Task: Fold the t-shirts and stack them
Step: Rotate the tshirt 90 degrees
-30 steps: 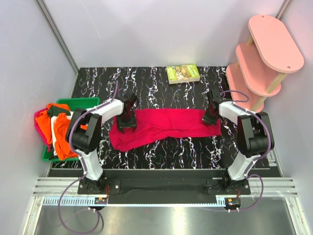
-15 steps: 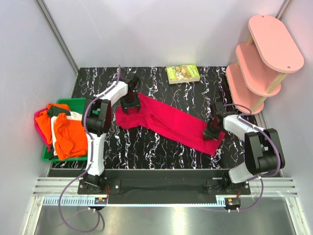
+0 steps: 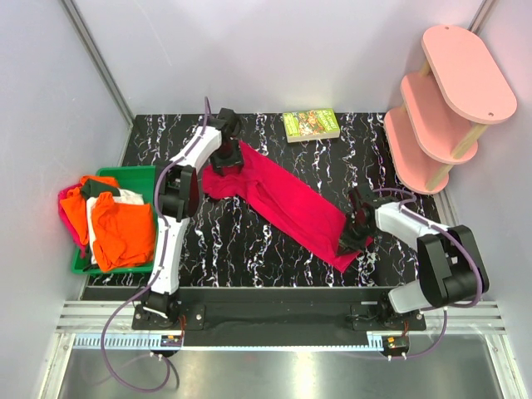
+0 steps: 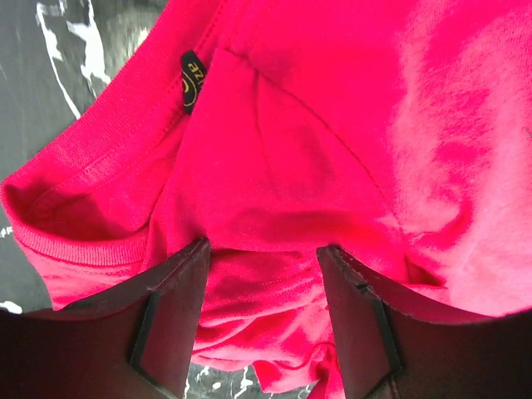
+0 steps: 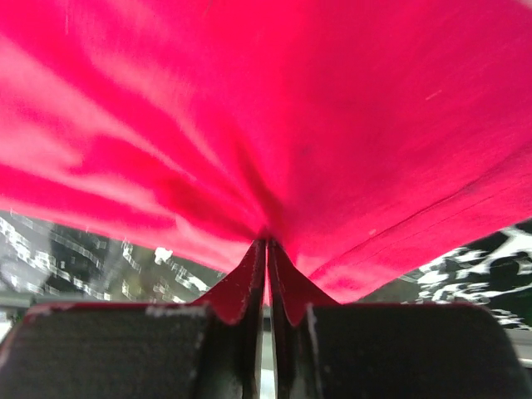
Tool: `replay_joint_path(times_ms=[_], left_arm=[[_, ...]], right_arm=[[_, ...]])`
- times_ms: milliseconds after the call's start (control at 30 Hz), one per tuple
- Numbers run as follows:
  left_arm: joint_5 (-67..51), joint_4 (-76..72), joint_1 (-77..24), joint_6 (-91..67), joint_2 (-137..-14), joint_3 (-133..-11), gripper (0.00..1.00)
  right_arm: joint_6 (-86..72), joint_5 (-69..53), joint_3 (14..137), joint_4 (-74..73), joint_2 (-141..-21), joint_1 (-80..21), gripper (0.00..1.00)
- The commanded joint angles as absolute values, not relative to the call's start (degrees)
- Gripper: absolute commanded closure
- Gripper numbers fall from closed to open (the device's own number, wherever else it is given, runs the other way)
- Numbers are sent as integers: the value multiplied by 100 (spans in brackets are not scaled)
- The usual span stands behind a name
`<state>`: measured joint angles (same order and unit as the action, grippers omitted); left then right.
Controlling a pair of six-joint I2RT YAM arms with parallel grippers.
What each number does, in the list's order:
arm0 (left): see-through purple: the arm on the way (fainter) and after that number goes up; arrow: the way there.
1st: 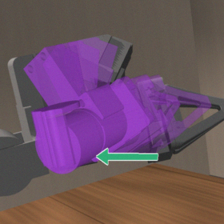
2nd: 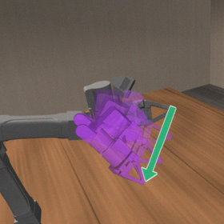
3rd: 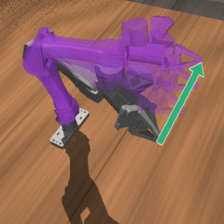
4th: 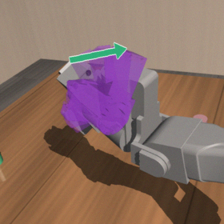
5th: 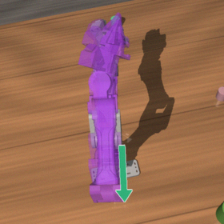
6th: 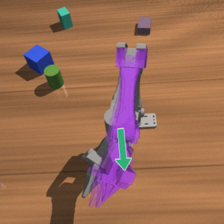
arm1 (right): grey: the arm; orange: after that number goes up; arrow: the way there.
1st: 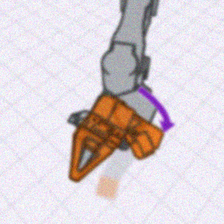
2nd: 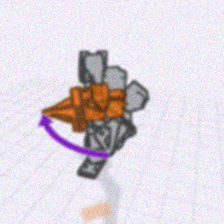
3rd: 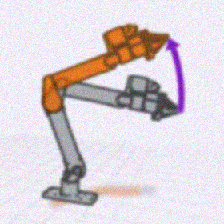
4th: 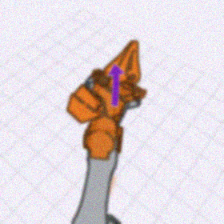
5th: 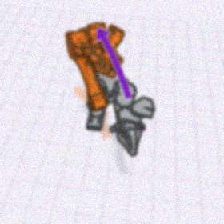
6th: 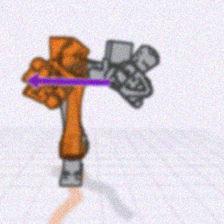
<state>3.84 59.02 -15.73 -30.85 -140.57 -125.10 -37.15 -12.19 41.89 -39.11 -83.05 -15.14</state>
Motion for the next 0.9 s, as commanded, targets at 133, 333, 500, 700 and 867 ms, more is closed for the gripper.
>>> replay_joint_path(times_ms=[133, 333, 500, 700, 867], left_arm=[[281, 5731, -1503, -2892, -14082, -12754, 37], [816, 4177, -1556, -3084, -11714, -10418, 27], [1475, 3876, -1845, -3085, -10373, -9098, 23], [1978, 3876, -2478, -3304, -9721, -7850, 32], [1872, 3955, -2540, -3665, -9808, -7191, 46]], right_arm=[[-3490, -1294, 4587, -4104, -8298, -1942, 90], [-3612, 445, 5351, -3912, -7489, -1942, 85], [-3419, 1107, 6230, -3806, -8076, -1942, 65], [-3331, 1924, 6916, -3788, -9245, -1951, 71], [-3437, 2496, 7435, -3770, -10203, -1881, 82]])
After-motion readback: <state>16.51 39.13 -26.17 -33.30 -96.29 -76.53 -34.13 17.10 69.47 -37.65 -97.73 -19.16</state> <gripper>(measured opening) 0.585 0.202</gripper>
